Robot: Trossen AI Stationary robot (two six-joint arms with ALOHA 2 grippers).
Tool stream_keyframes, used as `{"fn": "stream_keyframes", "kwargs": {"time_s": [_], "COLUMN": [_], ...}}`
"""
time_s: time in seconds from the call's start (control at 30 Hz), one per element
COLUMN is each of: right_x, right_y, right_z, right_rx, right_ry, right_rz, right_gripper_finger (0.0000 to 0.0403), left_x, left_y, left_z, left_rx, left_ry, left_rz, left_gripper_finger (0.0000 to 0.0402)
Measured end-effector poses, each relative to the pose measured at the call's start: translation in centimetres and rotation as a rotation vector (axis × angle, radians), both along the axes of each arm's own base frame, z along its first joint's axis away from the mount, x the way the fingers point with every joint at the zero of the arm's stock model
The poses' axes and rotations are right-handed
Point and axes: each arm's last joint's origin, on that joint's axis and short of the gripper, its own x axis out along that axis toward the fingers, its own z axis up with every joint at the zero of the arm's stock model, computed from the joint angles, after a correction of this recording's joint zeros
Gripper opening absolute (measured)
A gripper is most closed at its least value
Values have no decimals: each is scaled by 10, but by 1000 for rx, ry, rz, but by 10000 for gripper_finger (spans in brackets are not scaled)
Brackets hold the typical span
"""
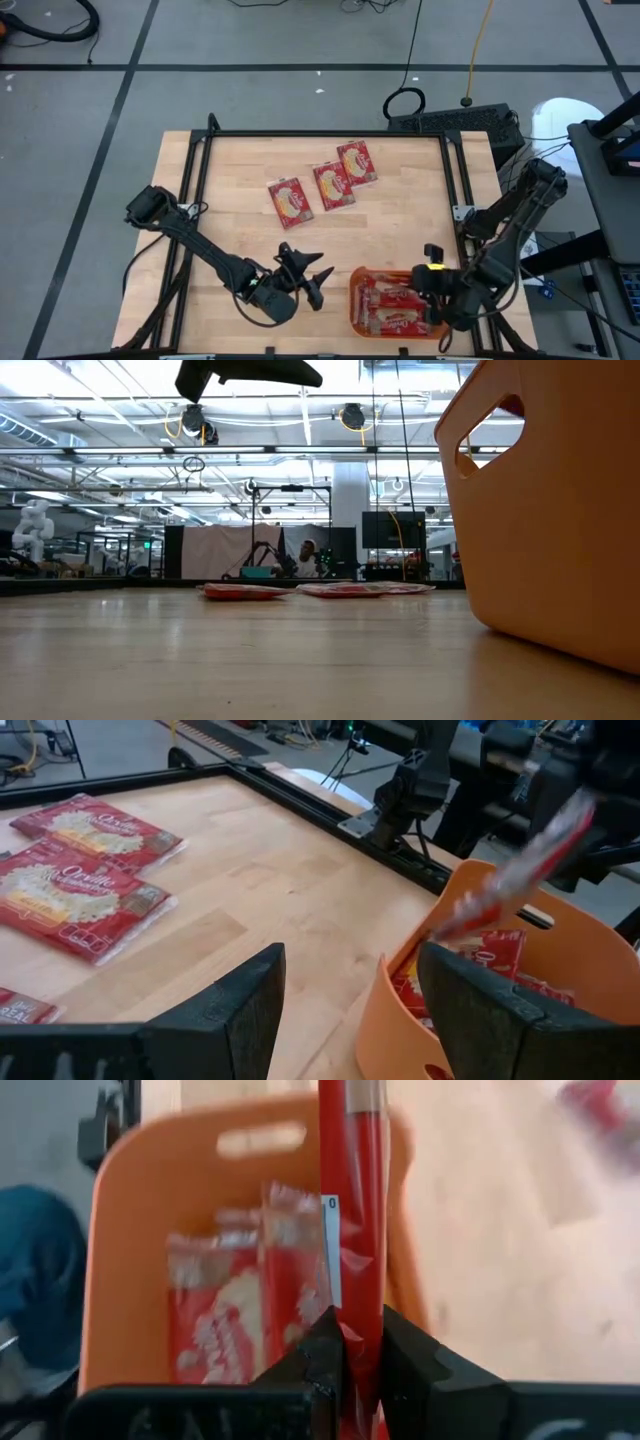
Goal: Sort popcorn bags into baskets
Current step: Put the red popcorn bag into the orange bin
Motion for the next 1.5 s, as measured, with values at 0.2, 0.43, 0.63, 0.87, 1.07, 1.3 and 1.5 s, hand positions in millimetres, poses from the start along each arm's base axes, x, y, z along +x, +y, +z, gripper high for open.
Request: {"fn": "stream_keyframes", "kwargs": {"time_s": [0.2,0.43,0.63,0.87,1.07,1.3,1.5], "right_x": [2,2,0,1,5,10,13], "right_y": [4,9,7,-1,1,7,12], "right_z": [-20,-26,-27,-30,-36,-36,-33], "right_rx": [156,253,274,212,164,171,195], "right_ry": [117,153,187,196,210,171,144], "right_rz": [49,70,1,-60,0,73,157], "right_gripper_finger": [34,34,34,34,34,34,77], "left_x": [0,0,0,0,4,7,7], "left_y": [1,1,1,1,3,5,5], "left_z": [0,0,0,0,-6,-9,-9], "left_rx": [8,10,10,11,12,-2,-1], "left_ry": [5,7,7,7,15,17,13], "left_rz": [-1,-1,-1,-2,7,14,13], "left_gripper_finger": [232,232,232,232,232,232,232]}}
